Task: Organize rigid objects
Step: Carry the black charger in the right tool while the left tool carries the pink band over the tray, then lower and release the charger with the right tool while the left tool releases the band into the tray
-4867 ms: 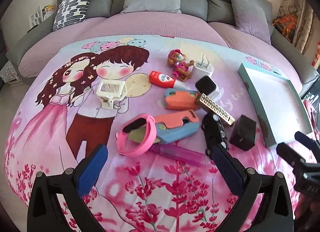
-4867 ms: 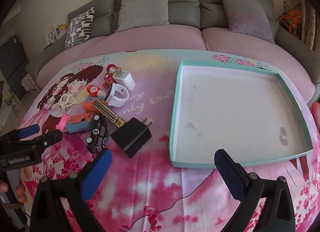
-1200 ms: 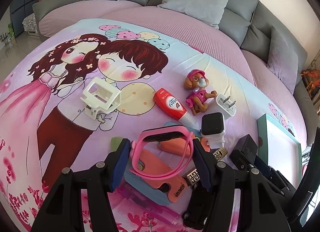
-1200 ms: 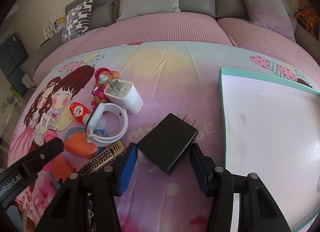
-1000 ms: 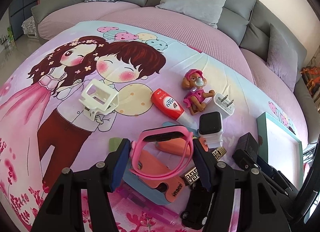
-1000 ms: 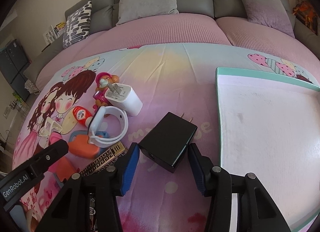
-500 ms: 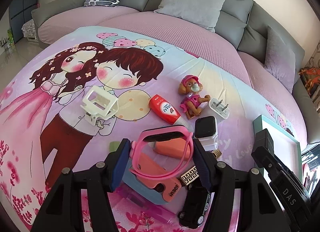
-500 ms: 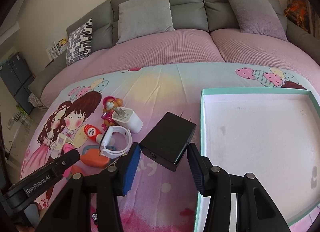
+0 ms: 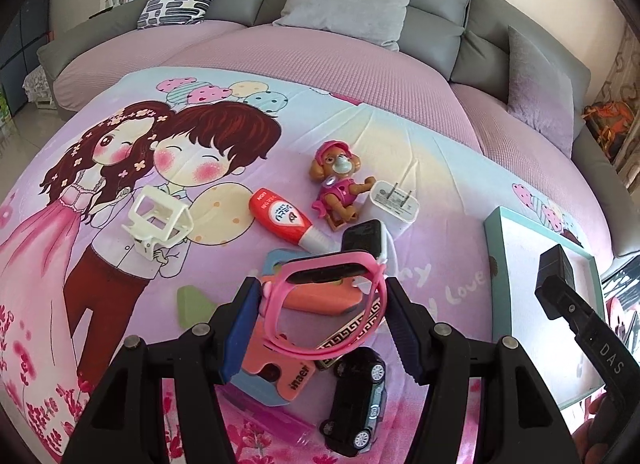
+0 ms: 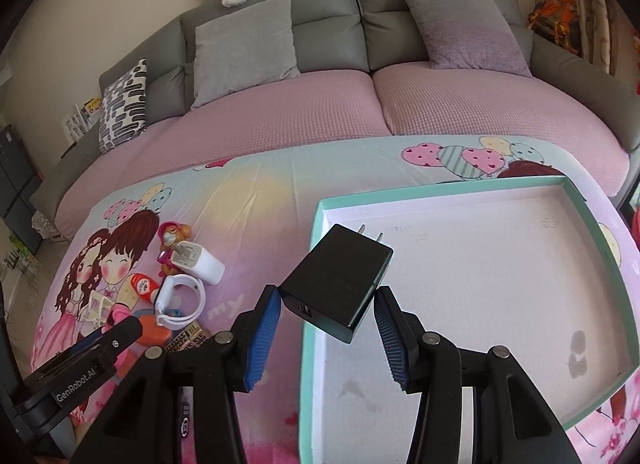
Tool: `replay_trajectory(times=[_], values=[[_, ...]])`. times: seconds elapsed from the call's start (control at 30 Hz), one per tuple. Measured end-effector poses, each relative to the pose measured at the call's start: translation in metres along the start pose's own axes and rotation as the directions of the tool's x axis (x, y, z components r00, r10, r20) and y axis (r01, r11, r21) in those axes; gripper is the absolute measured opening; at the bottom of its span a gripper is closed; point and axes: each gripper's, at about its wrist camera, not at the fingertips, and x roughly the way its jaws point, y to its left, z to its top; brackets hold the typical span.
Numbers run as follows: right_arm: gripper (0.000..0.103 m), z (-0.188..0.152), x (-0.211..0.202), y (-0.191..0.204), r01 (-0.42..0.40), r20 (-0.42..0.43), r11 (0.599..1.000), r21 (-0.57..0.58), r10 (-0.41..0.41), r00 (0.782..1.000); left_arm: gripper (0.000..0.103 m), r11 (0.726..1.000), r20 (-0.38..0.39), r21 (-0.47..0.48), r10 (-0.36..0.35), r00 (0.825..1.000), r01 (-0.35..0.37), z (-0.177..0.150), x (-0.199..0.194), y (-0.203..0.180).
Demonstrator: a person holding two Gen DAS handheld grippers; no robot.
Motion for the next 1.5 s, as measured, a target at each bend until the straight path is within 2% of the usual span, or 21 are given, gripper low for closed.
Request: replay_trajectory(times=[0.23, 0.33, 0.73, 0.83, 1.07, 1.23, 1.5], values=[[0.052, 0.002, 0.002, -0.046, 0.103, -0.025, 0.991, 0.084, -0.101, 0.995, 0.063, 0.993, -0.020, 0.105, -0.047, 0.999, 0.049, -0.001, 0.002, -0.046], [0.052, 0.002, 0.001, -0.064, 0.122, -0.037, 0.984, 0.128, -0.118, 0.992, 0.063, 0.984, -0.031, 0.159, -0.071, 0.997, 0.075, -0.002, 0.003, -0.071], [0.052, -0.002, -0.007, -0.120, 0.216, -0.074, 0.946, 0.242, -0.204, 0.976, 0.064, 0.919, -0.104, 0.346, -0.160, 0.982, 0.187, -0.006, 0.017, -0.168], [0.052, -0.003, -0.007, -0.129, 0.237, -0.082, 0.938, 0.254, -0.223, 0.971, 0.064, 0.908, -0.121, 0.374, -0.157, 0.980, 0.192, -0.006, 0.025, -0.188], [0.052, -0.005, -0.009, -0.150, 0.264, -0.089, 0.919, 0.294, -0.249, 0.964, 0.064, 0.890, -0.160, 0.406, -0.156, 0.975, 0.209, -0.006, 0.042, -0.222], [0.052, -0.005, -0.010, -0.156, 0.268, -0.091, 0.916, 0.299, -0.252, 0.963, 0.064, 0.889, -0.186, 0.410, -0.138, 0.973, 0.204, -0.010, 0.055, -0.234], [0.052, -0.005, -0.010, -0.157, 0.268, -0.098, 0.916, 0.298, -0.249, 0.963, 0.064, 0.900, -0.218, 0.388, -0.119, 0.969, 0.198, -0.018, 0.064, -0.231]])
